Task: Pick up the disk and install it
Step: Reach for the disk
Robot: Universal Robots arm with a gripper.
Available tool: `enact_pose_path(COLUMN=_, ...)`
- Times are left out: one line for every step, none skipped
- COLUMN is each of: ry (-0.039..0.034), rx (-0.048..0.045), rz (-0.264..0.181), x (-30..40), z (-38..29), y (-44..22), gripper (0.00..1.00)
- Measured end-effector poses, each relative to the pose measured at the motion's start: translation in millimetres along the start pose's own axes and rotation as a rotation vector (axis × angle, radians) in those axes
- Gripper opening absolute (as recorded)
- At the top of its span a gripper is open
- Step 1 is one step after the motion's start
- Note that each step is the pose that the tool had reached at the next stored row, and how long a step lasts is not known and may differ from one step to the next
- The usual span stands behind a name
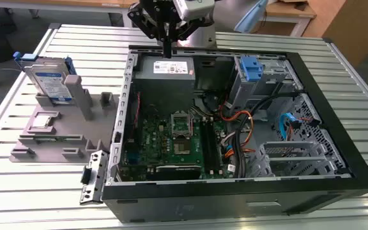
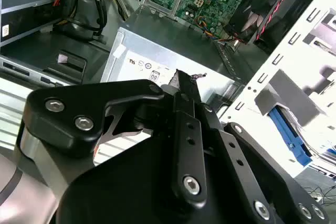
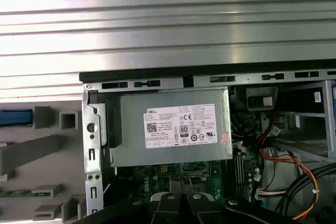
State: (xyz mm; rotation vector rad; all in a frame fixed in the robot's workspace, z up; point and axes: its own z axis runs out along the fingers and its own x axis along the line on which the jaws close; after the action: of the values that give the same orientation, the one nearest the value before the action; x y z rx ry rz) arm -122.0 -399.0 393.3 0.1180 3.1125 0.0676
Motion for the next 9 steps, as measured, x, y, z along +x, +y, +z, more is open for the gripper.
enact_pose_path(ry=0.0, rx=0.0, rz=0.0, x=0.0, z=0.0, y=0.0, gripper=0.1)
enact_pose_path(ry=0.0, rx=0.0, rz=0.0, x=0.0, z=0.0, y=0.0, gripper=0.1)
enact_pose_path(ry=0.0, rx=-0.0001, rz=0.0, x=0.0, z=0.0, y=0.0, gripper=0.1)
enact_pose_path(ry=0.0, rx=0.0, rz=0.0, x=0.0, z=0.0, y=0.0, gripper=0.1)
enact_pose_path(ry=0.0, rx=0.0, rz=0.0, x=0.0, z=0.0, y=0.0, gripper=0.1)
enact_pose_path(ry=-0.0001, rx=-0.0001, rz=0.0, x=0.0, z=0.0, y=0.0, gripper=0.1)
enact_pose_path(ry=0.0, rx=0.0, rz=0.0, x=0.0, z=0.0, y=0.0, gripper=0.1)
enact_pose_path(ry=0.0, rx=0.0, rz=0.0, x=0.0, z=0.0, y=0.0, gripper=0.1)
enact_pose_path(ry=-0.0001, rx=0.0, rz=0.0, x=0.0, z=0.0, y=0.0, gripper=0.1)
